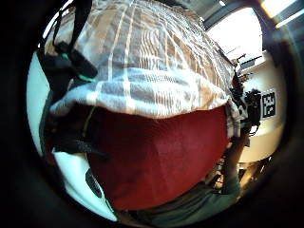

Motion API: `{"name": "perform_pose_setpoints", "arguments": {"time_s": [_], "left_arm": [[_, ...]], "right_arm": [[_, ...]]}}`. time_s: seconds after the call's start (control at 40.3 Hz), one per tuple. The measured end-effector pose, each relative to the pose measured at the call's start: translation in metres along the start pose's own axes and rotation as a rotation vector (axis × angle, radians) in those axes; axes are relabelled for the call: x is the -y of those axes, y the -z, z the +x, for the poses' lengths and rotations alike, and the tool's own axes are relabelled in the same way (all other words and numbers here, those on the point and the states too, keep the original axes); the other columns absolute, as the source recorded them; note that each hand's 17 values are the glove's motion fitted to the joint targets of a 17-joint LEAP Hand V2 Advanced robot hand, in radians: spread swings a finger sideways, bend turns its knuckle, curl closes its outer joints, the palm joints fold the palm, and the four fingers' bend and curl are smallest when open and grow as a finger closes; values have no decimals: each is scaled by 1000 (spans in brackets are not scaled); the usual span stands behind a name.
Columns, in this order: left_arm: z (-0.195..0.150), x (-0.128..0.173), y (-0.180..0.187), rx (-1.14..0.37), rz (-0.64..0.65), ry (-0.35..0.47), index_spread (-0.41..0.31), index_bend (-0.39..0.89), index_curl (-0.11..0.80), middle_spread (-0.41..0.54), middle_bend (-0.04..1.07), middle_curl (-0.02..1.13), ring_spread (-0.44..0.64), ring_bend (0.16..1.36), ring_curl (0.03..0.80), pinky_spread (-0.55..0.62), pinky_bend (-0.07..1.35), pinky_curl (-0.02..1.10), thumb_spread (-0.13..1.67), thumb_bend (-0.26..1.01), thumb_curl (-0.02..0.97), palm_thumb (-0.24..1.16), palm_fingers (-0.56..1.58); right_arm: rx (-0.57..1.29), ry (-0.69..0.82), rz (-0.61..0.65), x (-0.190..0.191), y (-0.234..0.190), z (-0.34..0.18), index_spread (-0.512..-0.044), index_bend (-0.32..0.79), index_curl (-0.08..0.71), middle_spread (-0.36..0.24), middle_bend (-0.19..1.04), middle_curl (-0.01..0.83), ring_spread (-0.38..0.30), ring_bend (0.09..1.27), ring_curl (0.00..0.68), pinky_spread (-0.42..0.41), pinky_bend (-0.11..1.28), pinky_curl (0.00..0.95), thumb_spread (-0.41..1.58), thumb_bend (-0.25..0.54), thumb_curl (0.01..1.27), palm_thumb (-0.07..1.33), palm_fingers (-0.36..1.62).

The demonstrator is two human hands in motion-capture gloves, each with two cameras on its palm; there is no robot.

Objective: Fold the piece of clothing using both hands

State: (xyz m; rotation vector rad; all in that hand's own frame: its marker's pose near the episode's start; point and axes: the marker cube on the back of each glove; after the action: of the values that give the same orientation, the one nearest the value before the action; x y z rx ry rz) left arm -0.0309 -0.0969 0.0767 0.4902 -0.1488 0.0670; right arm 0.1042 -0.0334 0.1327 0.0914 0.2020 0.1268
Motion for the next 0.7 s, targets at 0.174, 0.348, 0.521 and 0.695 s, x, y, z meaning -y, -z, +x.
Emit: {"name": "perform_pose_setpoints", "arguments": {"time_s": [0.174, 0.348, 0.521, 0.695], "left_arm": [[4, -37, 18, -56, -254, -42, -260, 258, 414, -255, 306, 454, -255, 539, 352, -61, 248, 331, 1173, 20, 327, 599, 1146], [-5, -44, 73, -58, -447, -158, -290, 235, 433, -298, 350, 485, -320, 562, 381, -106, 177, 340, 1168, 3, 328, 636, 1192], [-22, 1, 118, -25, -590, -222, -305, 243, 456, -325, 390, 501, -344, 570, 394, -109, 135, 324, 1180, -6, 328, 666, 1187], [-34, 87, 116, 53, -530, -124, -309, 220, 469, -342, 471, 522, -362, 601, 408, -100, 122, 303, 1209, -5, 321, 692, 1200]], "right_arm": [[-29, 52, 3, -13, 20, 0, -302, 155, 358, -200, 241, 386, -255, 542, 384, -193, 488, 340, 1151, 96, 377, 962, 1294], [103, 139, -94, -29, 81, 6, -297, 141, 360, -226, 307, 423, -277, 620, 420, -291, 502, 361, 1125, 81, 376, 1002, 1347], [171, 128, -49, 20, 156, 11, -294, 145, 359, -237, 343, 443, -279, 670, 436, -332, 521, 372, 1103, 58, 373, 1029, 1354], [179, 31, 23, 118, 194, -4, -293, 147, 360, -242, 344, 451, -279, 716, 445, -356, 537, 376, 1091, 38, 372, 1051, 1351]]}}
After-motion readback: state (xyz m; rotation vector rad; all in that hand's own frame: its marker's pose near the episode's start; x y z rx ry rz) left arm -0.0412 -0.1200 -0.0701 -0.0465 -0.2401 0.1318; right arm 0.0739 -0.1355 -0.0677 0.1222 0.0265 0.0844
